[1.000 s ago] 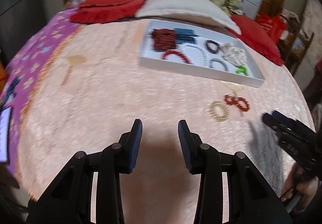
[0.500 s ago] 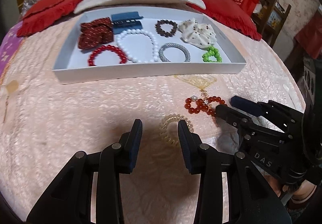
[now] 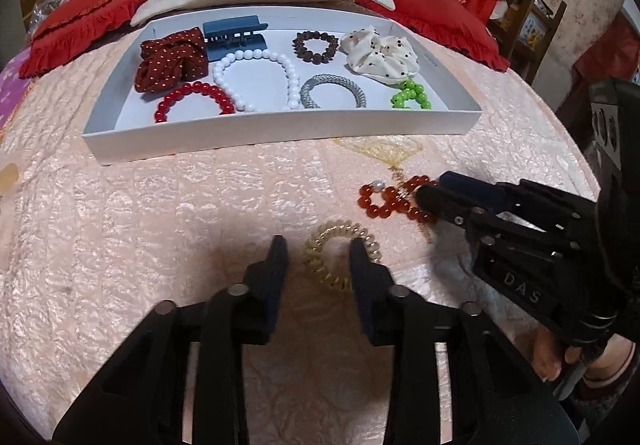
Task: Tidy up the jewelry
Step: 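Grasp the gold coil bracelet with the left tool while the right tool grasps the red charm bracelet, then carry the gold coil bracelet with the left tool while the right tool carries the red bracelet over the box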
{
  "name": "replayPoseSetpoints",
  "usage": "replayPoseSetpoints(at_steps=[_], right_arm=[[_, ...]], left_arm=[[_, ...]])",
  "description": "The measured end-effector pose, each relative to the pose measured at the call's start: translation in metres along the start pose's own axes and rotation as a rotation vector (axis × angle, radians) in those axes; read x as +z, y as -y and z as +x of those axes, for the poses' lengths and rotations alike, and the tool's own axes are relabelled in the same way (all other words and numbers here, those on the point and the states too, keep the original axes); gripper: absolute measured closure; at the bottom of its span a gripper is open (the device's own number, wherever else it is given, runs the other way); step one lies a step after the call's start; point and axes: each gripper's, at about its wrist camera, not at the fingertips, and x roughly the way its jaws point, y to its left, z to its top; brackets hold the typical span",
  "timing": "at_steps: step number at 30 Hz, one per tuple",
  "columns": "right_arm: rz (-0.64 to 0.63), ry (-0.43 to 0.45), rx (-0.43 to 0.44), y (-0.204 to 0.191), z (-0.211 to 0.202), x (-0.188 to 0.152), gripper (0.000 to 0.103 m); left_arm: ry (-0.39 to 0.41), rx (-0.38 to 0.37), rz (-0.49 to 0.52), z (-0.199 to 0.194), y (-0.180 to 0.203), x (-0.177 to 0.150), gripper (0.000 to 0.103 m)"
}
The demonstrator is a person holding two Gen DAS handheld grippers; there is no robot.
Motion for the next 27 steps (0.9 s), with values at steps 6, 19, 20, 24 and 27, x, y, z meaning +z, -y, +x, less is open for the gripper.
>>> replayPoseSetpoints(at_steps=[6, 19, 20, 24, 27], right_arm=[[-0.058, 0.002, -0.033, -0.013, 0.003, 0.0, 0.083], [0.006, 0.065, 0.023, -0.017, -0.044, 0.001, 0.096], [0.007, 0.075, 0.025, -0.017, -0.05, 0.001, 0.096], [0.008, 0.113, 0.026, -0.022, -0.074, 0.002, 0.096], [0.003, 0.139, 0.024, -0.025, -0.093, 0.0, 0.096]], left_arm=[[0.011, 0.009, 0.003, 0.004, 0.005, 0.003, 0.077], [0.047, -0.02, -0.041, -0.043, 0.003, -0.005, 0.094], [0.06, -0.021, -0.044, -0.051, 0.003, -0.007, 0.094], [0.102, -0.019, -0.046, -0.08, 0.006, -0.014, 0.094], [0.132, -0.009, -0.046, -0.1, 0.009, -0.02, 0.094]])
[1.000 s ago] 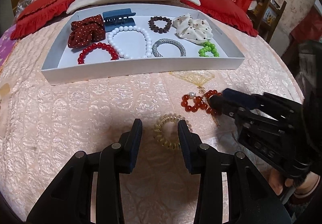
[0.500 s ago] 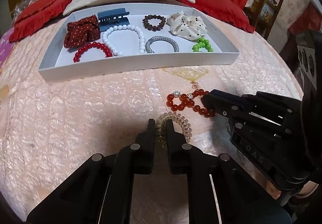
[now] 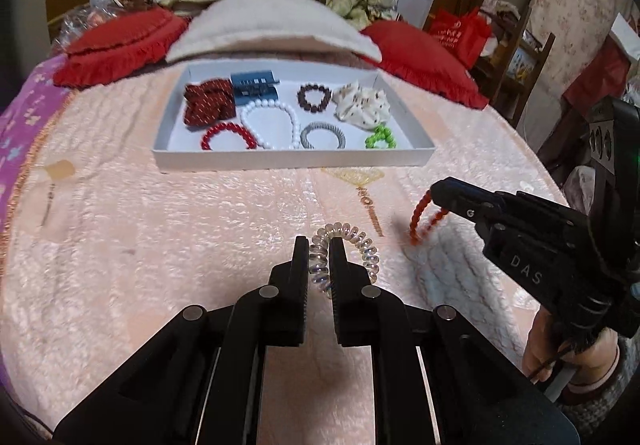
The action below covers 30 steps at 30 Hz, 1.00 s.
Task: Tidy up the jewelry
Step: 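Carry the gold coil bracelet with the left tool while the right tool carries the red bracelet over the box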
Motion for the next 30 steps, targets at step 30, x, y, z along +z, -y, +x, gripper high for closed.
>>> replayPoseSetpoints(at_steps=[30], right_arm=[[-0.07, 0.043, -0.062, 0.007, -0.032, 0.053, 0.096]], left_arm=[[0.054, 0.061, -0.088, -0.027, -0.057, 0.059, 0.094]])
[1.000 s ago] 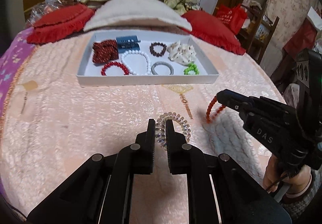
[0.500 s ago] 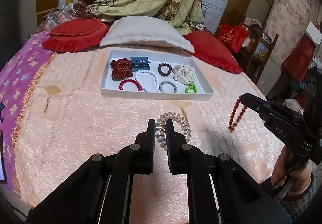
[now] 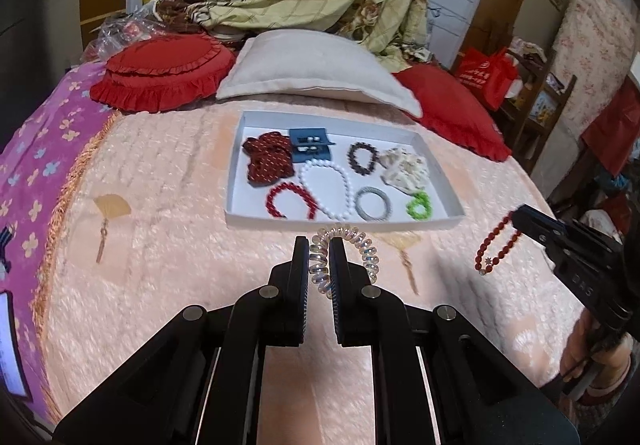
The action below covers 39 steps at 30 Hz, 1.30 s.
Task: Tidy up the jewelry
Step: 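Carry the gold coil bracelet with the left tool while the right tool carries the red bracelet over the box, then lower both bracelets into the box and open both tools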
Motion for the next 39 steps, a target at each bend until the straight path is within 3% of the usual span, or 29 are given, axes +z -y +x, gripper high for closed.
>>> replayPoseSetpoints(at_steps=[10, 19, 23, 34, 39], right_arm=[[-0.004, -0.063, -0.013, 0.003, 0.059, 0.039, 0.096], [0.043, -0.114, 0.042, -0.004, 0.118, 0.06, 0.096], [0.109, -0.141, 0.078, 0.004, 0.139, 0.056, 0.096], [0.17, -0.236, 0.01, 0.041, 0.17, 0.02, 0.096], [0.187, -0.249, 0.019, 0.041, 0.167, 0.018, 0.096]], left_arm=[[-0.096, 0.085, -0.02, 0.084, -0.032, 0.052, 0.094], [-0.188, 0.114, -0.049, 0.147, -0.053, 0.057, 0.094], [-0.208, 0.13, -0.065, 0.16, -0.061, 0.052, 0.094], [-0.197, 0.158, -0.022, 0.169, -0.057, 0.044, 0.094], [-0.199, 0.121, -0.047, 0.162, -0.056, 0.043, 0.082]])
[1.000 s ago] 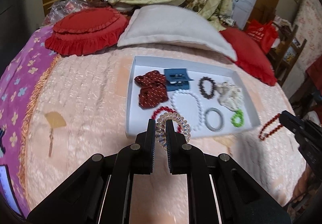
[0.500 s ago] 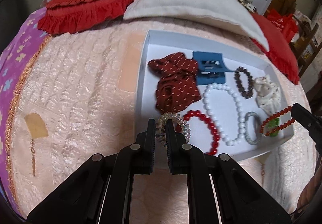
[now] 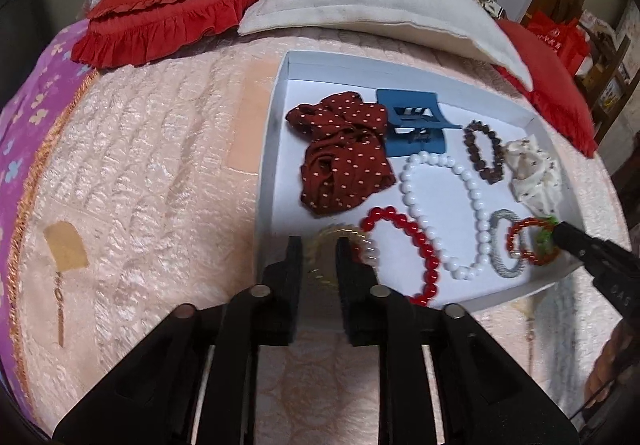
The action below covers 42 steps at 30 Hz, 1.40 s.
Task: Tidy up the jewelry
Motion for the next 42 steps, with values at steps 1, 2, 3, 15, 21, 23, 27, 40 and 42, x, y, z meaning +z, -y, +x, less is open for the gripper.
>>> replayPoseSetpoints(at_steps=[1, 2, 3, 15, 21, 23, 27, 40, 42], right_arm=[[0.001, 0.005, -0.001, -0.001, -0.002, 0.0, 0.096], [0.001, 0.01, -0.004, -0.002, -0.005, -0.001, 0.093], [-0.002, 0.016, -0.011, -0.003, -0.008, -0.001, 0.092], [-0.123, 0.021, -0.021, -0.045, -0.019, -0.022, 0.084], [-0.105, -0.017, 0.001, -0.066, -0.003, -0.021, 0.084], [-0.091, -0.029, 0.001, -0.066, 0.002, -0.023, 0.084], [-0.072, -0.032, 0.017, -0.063, 0.001, -0.024, 0.084], [-0.15, -0.082, 0.018, -0.066, -0.011, -0.047, 0.084], [-0.148, -0.027, 0.008, -0.066, -0.019, -0.052, 0.084]], left_arm=[[0.005, -0.006, -0.004, -0.003, 0.0, -0.001, 0.077], [0.012, -0.009, -0.005, -0.007, 0.001, -0.001, 0.073], [0.021, -0.011, -0.004, -0.011, 0.001, -0.002, 0.072], [0.141, 0.031, -0.014, -0.084, 0.001, -0.046, 0.067], [0.189, 0.076, -0.042, -0.105, -0.003, -0.084, 0.064], [0.194, 0.086, -0.054, -0.108, -0.004, -0.095, 0.064], [0.204, 0.094, -0.063, -0.113, -0.004, -0.108, 0.064], [0.265, 0.114, -0.084, -0.143, -0.002, -0.127, 0.064], [0.283, 0.134, -0.077, -0.149, -0.001, -0.13, 0.064]])
